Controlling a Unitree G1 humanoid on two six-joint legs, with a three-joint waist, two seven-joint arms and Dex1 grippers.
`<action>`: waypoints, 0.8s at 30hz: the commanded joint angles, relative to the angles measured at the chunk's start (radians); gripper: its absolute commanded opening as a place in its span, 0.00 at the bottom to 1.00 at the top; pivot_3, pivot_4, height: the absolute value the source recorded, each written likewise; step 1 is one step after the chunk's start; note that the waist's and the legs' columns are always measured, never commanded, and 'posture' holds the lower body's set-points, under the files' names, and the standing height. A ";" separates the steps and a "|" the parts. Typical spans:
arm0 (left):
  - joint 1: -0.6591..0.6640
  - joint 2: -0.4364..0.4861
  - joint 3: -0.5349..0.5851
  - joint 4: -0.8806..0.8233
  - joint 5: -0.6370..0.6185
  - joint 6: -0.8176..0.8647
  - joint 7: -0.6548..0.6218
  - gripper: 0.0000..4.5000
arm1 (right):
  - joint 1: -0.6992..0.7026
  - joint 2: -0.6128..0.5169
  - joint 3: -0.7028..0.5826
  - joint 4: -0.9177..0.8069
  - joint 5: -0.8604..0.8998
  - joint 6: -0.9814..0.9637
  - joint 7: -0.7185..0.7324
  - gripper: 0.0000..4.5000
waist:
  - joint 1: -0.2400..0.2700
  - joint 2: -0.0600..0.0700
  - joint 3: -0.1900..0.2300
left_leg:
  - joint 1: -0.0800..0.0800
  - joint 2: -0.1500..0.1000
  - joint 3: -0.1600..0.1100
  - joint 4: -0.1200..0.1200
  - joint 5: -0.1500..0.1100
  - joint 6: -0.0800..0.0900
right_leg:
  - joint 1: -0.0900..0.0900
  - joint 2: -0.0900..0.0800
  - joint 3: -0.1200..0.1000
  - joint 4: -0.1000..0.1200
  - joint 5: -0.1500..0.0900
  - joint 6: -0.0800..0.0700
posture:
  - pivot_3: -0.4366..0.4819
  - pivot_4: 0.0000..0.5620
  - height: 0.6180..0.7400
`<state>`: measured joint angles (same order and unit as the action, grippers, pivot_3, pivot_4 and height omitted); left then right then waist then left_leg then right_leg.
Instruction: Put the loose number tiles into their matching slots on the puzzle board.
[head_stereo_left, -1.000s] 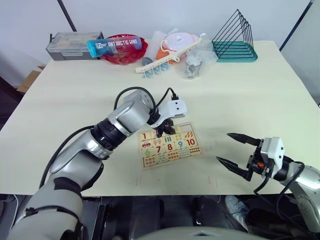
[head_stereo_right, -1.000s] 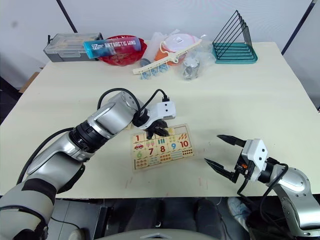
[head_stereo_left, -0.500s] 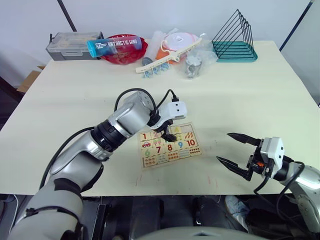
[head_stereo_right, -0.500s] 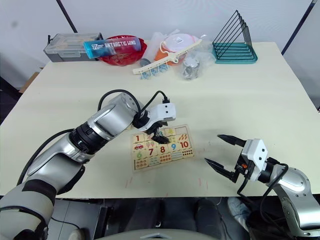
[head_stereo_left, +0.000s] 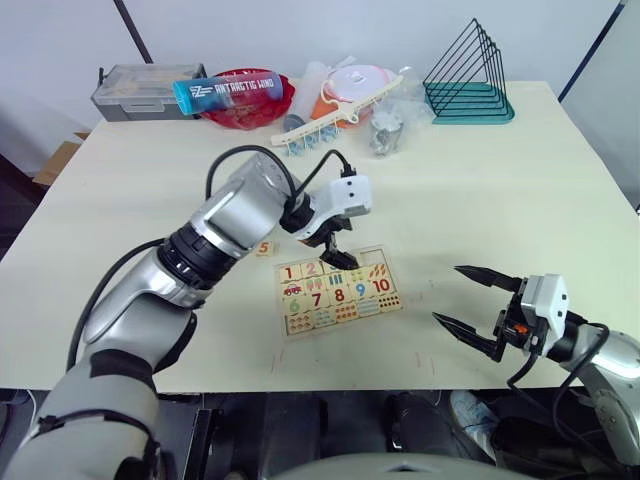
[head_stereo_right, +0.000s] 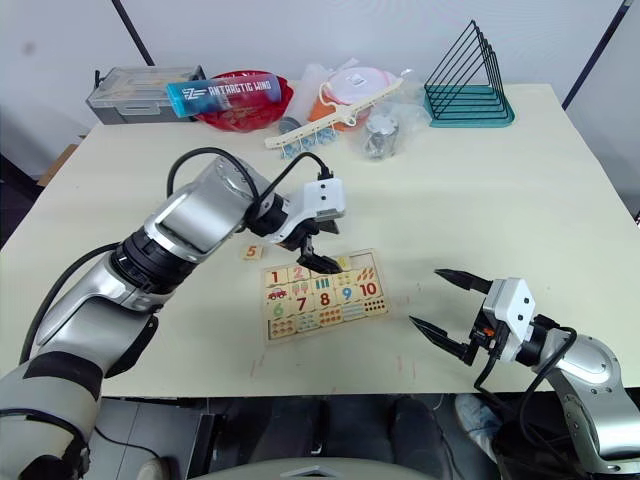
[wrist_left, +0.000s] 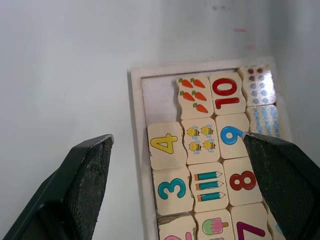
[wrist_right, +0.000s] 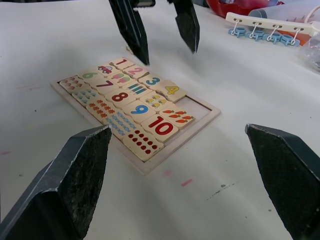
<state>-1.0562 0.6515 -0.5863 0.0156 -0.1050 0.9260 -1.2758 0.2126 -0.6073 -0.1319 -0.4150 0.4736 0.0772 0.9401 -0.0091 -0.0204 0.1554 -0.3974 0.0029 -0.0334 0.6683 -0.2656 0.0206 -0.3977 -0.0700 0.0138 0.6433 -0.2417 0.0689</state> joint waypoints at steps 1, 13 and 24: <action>0.013 0.023 0.082 0.019 -0.030 -0.037 -0.007 0.97 | 0.010 0.004 -0.018 -0.021 0.012 -0.024 0.000 1.00 | 0.000 0.000 0.000 | 0.000 0.000 0.000 0.000 0.000 0.000 | 0.000 0.000 0.000 0.000 0.000 0.000 | 0.48 0.27 1.00; 0.293 0.017 0.376 0.041 -0.172 -0.291 0.030 0.97 | 0.031 0.000 -0.045 -0.003 0.021 -0.040 0.009 1.00 | 0.001 0.000 0.000 | 0.000 0.000 -0.001 0.000 0.000 0.000 | 0.000 0.000 0.001 0.000 0.000 0.000 | 0.48 0.27 1.00; 0.447 -0.012 0.383 0.096 -0.131 -0.472 0.068 0.01 | 0.028 -0.008 -0.055 0.010 0.026 -0.036 0.030 1.00 | 0.004 0.000 0.000 | 0.000 0.000 0.000 0.000 0.000 0.000 | 0.000 0.000 0.000 0.000 0.000 0.000 | 0.48 0.27 1.00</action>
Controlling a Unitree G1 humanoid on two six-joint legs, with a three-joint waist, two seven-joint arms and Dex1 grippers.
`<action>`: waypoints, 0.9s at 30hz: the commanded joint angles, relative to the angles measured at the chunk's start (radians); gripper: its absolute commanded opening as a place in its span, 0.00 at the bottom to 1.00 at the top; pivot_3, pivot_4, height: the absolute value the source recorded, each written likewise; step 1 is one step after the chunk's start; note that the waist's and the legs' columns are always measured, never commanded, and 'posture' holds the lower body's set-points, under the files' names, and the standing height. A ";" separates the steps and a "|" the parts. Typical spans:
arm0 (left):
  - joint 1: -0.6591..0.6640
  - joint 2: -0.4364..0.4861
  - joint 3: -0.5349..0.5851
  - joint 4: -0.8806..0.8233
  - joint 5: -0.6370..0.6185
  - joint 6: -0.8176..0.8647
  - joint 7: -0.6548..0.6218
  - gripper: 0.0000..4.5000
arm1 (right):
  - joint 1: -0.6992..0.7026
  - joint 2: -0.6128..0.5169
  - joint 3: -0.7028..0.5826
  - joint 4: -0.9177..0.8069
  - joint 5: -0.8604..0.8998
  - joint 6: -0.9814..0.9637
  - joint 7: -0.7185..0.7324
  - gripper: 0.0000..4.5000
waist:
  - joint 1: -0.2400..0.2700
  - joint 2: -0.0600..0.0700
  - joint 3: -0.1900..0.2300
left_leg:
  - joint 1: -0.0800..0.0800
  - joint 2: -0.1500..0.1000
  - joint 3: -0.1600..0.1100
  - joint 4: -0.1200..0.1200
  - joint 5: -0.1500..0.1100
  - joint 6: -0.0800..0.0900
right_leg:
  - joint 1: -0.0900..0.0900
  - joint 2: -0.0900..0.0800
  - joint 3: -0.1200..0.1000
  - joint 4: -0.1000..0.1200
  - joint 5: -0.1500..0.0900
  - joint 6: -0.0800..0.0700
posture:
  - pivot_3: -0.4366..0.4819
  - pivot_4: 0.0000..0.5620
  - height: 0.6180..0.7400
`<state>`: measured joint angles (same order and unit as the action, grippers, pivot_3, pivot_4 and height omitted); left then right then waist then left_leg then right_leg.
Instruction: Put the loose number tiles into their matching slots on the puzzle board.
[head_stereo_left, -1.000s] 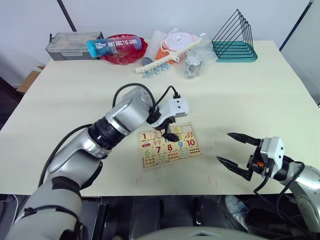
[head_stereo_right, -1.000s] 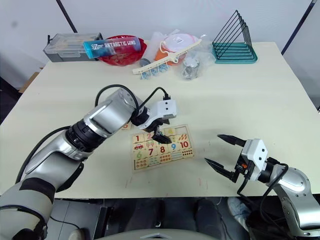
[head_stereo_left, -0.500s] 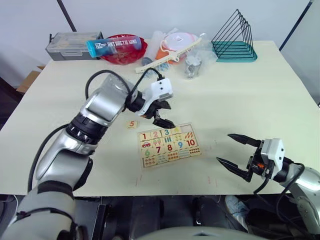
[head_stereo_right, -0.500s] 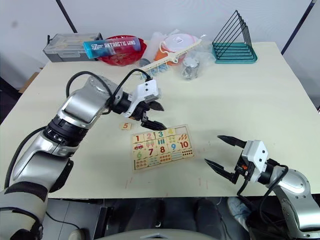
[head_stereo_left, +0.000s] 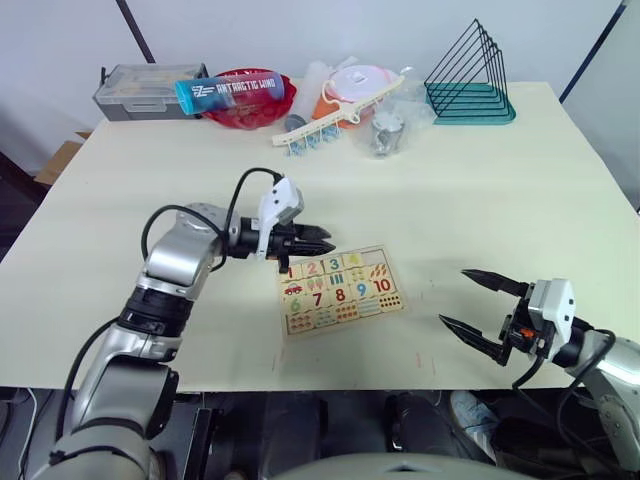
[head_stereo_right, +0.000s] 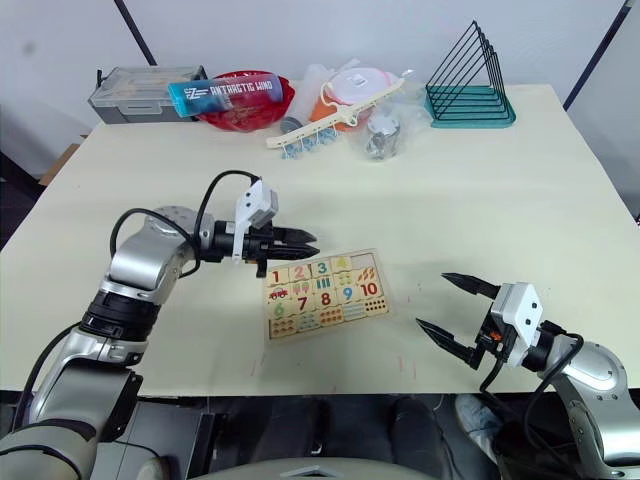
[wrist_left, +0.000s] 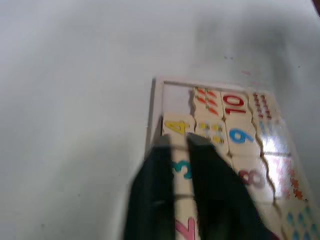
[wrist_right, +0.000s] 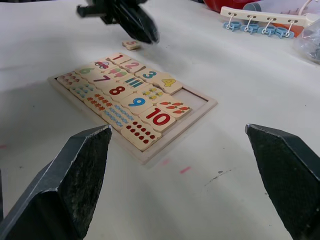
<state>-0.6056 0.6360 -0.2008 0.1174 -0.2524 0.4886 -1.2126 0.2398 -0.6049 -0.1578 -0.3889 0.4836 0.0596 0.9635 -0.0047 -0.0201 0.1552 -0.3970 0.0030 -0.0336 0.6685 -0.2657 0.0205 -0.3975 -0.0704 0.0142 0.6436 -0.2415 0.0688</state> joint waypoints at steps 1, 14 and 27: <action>-0.002 0.001 -0.010 -0.002 0.020 -0.035 0.003 0.01 | 0.001 -0.012 -0.031 -0.016 0.017 -0.018 0.008 1.00 | 0.001 0.000 0.000 | 0.000 0.000 0.000 0.000 0.000 0.000 | 0.000 0.000 0.000 0.000 0.000 0.000 | 0.48 0.27 1.00; -0.036 -0.070 -0.084 0.097 0.099 -0.071 0.025 0.01 | 0.025 -0.017 -0.047 -0.034 0.020 -0.012 0.004 1.00 | 0.000 0.000 0.000 | 0.000 0.000 0.001 0.000 0.000 0.000 | 0.000 0.000 0.000 0.000 0.000 0.000 | 0.48 0.27 1.00; -0.040 -0.093 -0.108 0.114 0.124 -0.083 -0.002 0.01 | 0.040 -0.016 -0.049 -0.043 0.020 -0.015 -0.006 1.00 | 0.000 0.000 0.000 | 0.000 0.000 0.000 0.000 0.000 0.000 | 0.000 0.000 0.000 0.000 0.000 0.000 | 0.48 0.27 1.00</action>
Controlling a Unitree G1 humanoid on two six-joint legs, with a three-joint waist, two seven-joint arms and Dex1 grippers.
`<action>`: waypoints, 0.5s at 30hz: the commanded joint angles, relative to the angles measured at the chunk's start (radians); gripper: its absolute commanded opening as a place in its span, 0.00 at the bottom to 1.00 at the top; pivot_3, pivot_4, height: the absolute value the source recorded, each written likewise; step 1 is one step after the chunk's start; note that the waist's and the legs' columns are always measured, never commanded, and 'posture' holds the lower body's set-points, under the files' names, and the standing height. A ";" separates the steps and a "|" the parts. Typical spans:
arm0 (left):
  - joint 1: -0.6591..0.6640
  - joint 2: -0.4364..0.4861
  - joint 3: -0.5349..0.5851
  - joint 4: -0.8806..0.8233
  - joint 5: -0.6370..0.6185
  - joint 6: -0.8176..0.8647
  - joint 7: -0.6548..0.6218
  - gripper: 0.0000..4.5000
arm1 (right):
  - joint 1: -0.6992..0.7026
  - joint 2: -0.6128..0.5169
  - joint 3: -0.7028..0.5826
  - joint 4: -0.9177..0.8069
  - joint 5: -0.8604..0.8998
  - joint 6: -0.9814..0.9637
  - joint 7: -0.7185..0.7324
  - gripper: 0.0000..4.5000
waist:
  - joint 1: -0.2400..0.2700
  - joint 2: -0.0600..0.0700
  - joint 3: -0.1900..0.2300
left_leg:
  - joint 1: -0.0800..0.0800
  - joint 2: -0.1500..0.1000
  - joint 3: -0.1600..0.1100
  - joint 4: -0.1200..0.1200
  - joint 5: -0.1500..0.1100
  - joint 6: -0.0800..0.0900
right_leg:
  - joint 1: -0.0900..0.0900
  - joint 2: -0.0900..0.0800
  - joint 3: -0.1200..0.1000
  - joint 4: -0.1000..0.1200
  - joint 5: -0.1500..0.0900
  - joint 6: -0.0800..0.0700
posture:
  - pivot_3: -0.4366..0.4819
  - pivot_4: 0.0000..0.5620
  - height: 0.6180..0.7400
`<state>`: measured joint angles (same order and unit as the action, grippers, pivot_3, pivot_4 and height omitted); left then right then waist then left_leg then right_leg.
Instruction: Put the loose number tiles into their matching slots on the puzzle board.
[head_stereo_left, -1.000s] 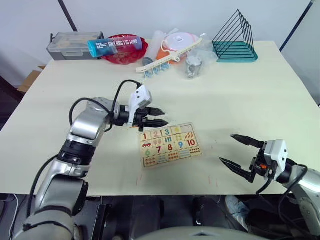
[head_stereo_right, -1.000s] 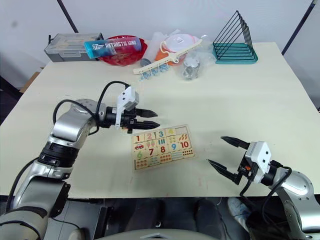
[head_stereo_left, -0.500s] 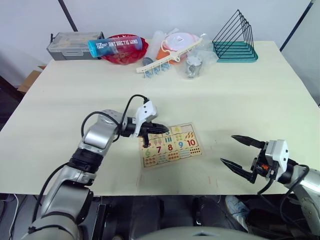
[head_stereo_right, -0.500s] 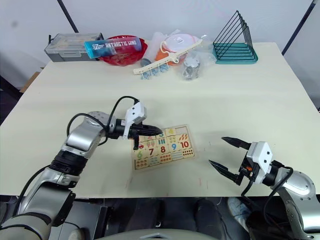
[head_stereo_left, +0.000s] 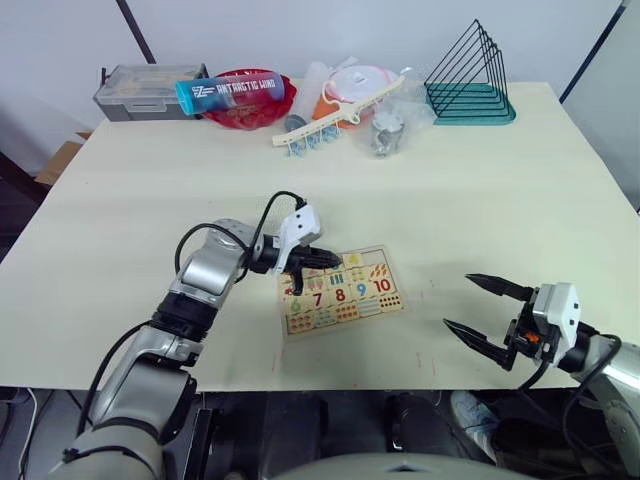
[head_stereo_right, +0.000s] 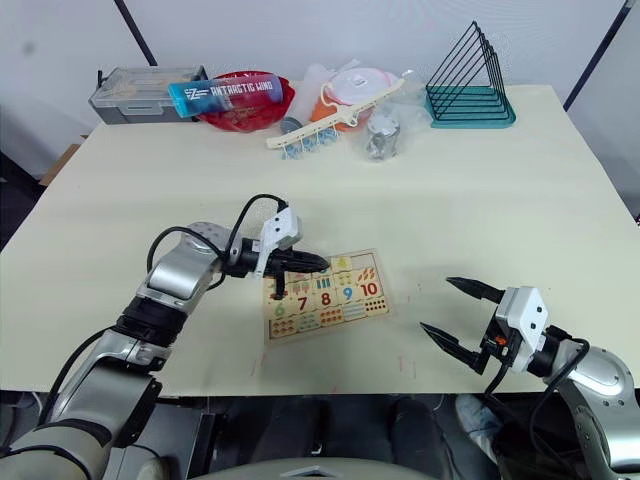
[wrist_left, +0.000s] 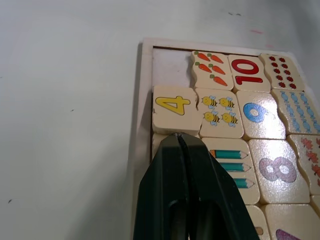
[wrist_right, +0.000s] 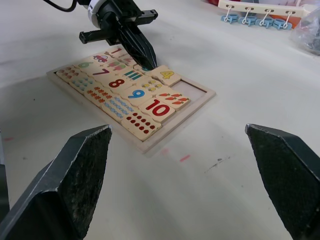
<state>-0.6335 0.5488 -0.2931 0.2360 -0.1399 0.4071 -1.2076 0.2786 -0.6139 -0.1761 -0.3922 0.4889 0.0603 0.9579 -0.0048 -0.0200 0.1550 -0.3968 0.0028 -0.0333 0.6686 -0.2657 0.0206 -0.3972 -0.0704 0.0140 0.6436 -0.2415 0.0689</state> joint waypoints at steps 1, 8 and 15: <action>-0.012 -0.007 -0.017 -0.004 0.013 -0.003 -0.007 0.01 | 0.002 -0.008 -0.030 -0.040 0.014 -0.017 -0.001 1.00 | 0.000 0.000 0.000 | 0.000 0.000 0.000 0.000 0.000 0.000 | 0.000 0.000 0.000 0.000 0.000 0.000 | 0.48 0.27 1.00; -0.005 -0.004 -0.021 -0.014 0.012 0.000 -0.007 0.01 | 0.000 -0.010 -0.025 -0.041 0.013 -0.016 -0.002 1.00 | 0.000 0.000 0.000 | 0.000 0.000 0.000 0.000 0.000 0.000 | 0.000 0.000 0.000 0.000 0.000 0.000 | 0.48 0.27 1.00; -0.010 0.015 0.020 -0.038 -0.018 -0.006 -0.017 0.01 | -0.006 -0.010 -0.023 -0.038 0.015 -0.016 0.000 1.00 | -0.001 0.000 0.000 | 0.000 0.000 0.000 0.000 0.000 0.000 | 0.000 0.000 0.000 0.000 0.000 0.000 | 0.48 0.27 1.00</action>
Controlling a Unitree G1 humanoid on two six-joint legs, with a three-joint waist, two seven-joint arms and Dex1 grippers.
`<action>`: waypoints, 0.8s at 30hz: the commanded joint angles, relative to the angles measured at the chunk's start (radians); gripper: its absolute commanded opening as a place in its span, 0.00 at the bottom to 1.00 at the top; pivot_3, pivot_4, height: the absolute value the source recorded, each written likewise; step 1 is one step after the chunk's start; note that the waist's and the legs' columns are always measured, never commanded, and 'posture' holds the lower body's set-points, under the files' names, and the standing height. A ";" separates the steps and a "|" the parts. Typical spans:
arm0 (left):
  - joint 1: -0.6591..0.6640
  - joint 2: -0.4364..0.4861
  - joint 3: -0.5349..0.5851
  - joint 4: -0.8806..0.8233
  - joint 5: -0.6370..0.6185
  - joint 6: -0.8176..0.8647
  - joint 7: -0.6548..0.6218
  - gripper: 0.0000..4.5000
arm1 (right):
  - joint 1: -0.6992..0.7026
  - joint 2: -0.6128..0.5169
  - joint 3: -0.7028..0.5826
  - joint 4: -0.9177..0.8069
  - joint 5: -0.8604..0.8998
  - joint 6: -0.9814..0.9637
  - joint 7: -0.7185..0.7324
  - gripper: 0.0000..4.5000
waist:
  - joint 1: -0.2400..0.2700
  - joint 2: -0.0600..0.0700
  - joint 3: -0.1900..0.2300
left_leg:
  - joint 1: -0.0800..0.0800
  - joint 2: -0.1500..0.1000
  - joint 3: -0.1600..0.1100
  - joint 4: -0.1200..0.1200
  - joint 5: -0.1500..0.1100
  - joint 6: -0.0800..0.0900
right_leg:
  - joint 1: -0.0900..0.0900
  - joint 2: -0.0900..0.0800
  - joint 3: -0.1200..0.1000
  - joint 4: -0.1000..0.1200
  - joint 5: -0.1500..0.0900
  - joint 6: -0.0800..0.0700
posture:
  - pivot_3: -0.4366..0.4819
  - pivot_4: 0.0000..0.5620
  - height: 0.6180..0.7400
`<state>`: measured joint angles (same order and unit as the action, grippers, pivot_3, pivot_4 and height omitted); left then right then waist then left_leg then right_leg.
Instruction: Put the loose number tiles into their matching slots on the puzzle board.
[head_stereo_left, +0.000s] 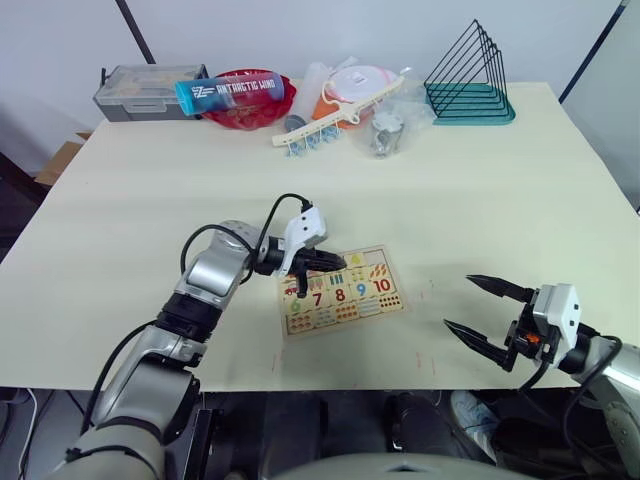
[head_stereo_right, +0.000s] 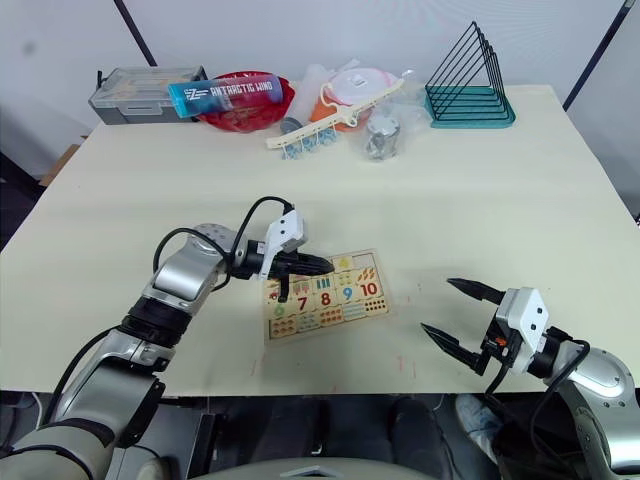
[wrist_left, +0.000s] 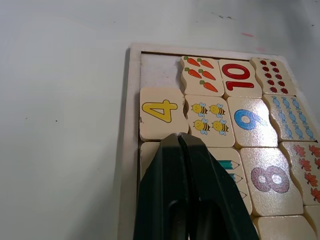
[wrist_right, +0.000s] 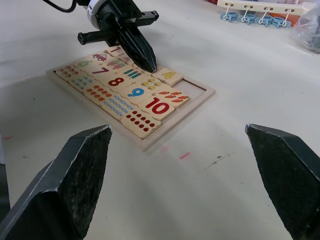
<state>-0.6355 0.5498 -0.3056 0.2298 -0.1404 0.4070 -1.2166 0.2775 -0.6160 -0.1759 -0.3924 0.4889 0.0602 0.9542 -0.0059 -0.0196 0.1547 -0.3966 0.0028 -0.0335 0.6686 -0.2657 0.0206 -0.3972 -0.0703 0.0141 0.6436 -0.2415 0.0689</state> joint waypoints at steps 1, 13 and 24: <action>-0.005 0.014 0.047 -0.043 -0.036 -0.004 -0.011 0.01 | -0.005 -0.007 -0.023 -0.037 0.015 -0.016 0.003 1.00 | 0.000 0.000 0.000 | 0.000 0.000 0.000 0.000 0.000 0.000 | 0.000 0.000 0.000 0.000 0.000 0.000 | 0.48 0.27 1.00; 0.080 0.061 0.300 -0.192 -0.266 0.127 0.030 0.01 | 0.004 0.005 -0.040 -0.023 0.028 -0.021 -0.007 1.00 | -0.004 0.000 0.000 | 0.000 0.001 -0.002 0.000 0.000 0.000 | 0.000 0.000 0.000 0.000 0.000 0.000 | 0.48 0.27 1.00; 0.349 0.109 0.552 -0.314 -0.354 0.103 0.169 0.29 | 0.036 0.003 -0.101 0.050 0.020 -0.062 0.009 1.00 | -0.003 0.000 0.000 | 0.001 0.001 -0.002 0.000 0.000 0.000 | 0.000 0.000 0.001 0.000 0.000 0.000 | 0.48 0.27 1.00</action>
<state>-0.3131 0.6455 0.2021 -0.0378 -0.4791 0.5371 -1.0701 0.3051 -0.6113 -0.2387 -0.3338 0.4929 0.0261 0.9549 -0.0090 -0.0193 0.1547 -0.3956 0.0041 -0.0349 0.6682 -0.2657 0.0205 -0.3973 -0.0708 0.0151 0.6438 -0.2415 0.0687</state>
